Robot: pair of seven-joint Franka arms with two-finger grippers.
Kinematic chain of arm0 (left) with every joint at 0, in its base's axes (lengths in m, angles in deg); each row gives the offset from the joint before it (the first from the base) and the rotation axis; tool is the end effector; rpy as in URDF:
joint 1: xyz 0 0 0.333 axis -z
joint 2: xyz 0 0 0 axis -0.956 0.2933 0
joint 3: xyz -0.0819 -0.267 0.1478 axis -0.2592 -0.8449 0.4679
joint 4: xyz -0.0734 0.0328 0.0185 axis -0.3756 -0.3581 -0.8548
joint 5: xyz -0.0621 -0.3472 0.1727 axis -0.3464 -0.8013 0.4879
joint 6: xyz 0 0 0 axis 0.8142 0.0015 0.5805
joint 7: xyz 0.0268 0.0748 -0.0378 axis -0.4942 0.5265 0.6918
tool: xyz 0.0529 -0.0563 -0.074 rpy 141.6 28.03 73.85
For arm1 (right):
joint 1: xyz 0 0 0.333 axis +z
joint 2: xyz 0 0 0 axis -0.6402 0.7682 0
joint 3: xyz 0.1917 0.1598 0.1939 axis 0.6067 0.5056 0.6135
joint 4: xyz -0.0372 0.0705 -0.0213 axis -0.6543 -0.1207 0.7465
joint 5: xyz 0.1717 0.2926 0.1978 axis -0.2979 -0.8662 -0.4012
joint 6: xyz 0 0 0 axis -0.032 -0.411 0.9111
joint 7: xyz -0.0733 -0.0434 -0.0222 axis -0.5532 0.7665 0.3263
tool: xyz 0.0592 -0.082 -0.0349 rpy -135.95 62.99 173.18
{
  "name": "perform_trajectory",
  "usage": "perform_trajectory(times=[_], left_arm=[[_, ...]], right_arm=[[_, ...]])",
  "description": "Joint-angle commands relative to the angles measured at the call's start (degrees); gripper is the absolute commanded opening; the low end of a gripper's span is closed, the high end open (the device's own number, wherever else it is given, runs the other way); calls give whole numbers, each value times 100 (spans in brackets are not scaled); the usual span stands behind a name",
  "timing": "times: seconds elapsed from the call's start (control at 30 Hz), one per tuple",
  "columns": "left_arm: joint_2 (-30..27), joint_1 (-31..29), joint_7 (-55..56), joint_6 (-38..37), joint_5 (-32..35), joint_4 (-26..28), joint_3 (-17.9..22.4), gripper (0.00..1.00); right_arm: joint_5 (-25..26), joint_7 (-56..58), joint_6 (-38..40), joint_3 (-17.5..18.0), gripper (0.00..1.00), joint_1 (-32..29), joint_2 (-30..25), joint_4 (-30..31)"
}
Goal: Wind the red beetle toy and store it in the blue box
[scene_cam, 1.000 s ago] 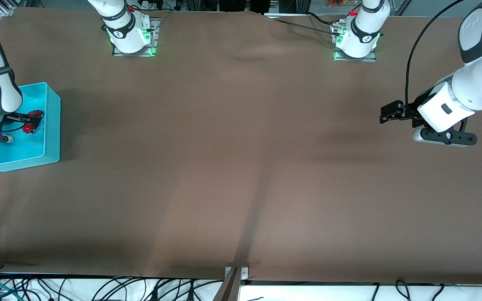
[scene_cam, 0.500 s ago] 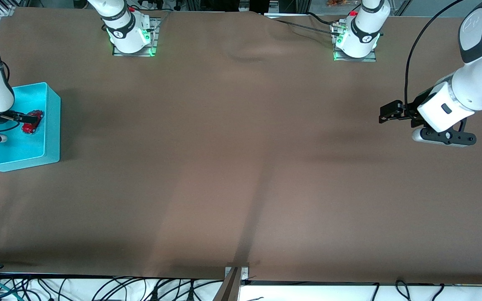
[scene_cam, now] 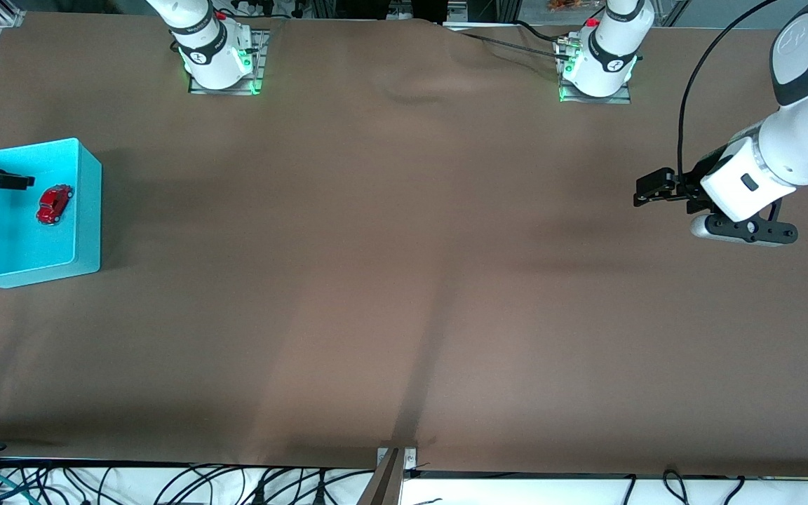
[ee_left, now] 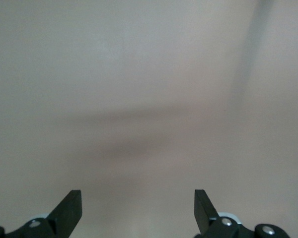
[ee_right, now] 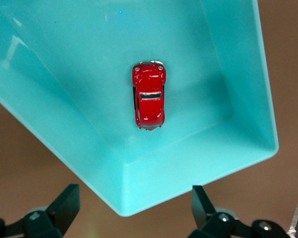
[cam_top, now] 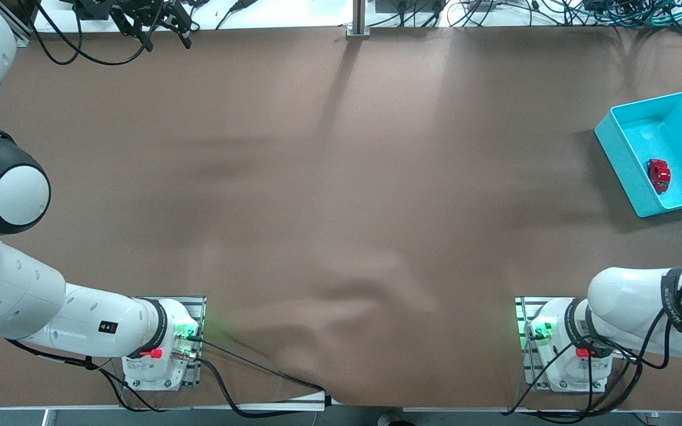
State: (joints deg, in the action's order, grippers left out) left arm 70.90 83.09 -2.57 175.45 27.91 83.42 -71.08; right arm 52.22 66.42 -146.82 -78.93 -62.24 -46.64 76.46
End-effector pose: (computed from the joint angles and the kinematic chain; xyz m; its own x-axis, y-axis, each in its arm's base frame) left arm 0.5897 -0.0805 0.5451 0.9882 -0.0744 -0.1338 -0.0562 -0.9892 0.1354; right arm 0.4698 -0.2948 0.4465 0.9052 -0.2883 -0.3123 -0.2604 -0.9569 0.1287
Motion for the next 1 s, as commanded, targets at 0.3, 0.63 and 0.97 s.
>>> perform_trajectory(times=[0.3, 0.63, 0.97], left_arm=[[52, -21, -40, -34, -104, -132, 10, 100], [52, -21, -31, -34, -104, -132, 10, 100], [43, -12, -31, -34, -104, -141, 10, 100]], right_arm=[[-93, -5, 384, 401, 100, -95, -965, 63], [-93, -31, 613, 560, 100, -95, -1220, -113], [-76, -57, 807, 568, 100, -78, -1211, -561]])
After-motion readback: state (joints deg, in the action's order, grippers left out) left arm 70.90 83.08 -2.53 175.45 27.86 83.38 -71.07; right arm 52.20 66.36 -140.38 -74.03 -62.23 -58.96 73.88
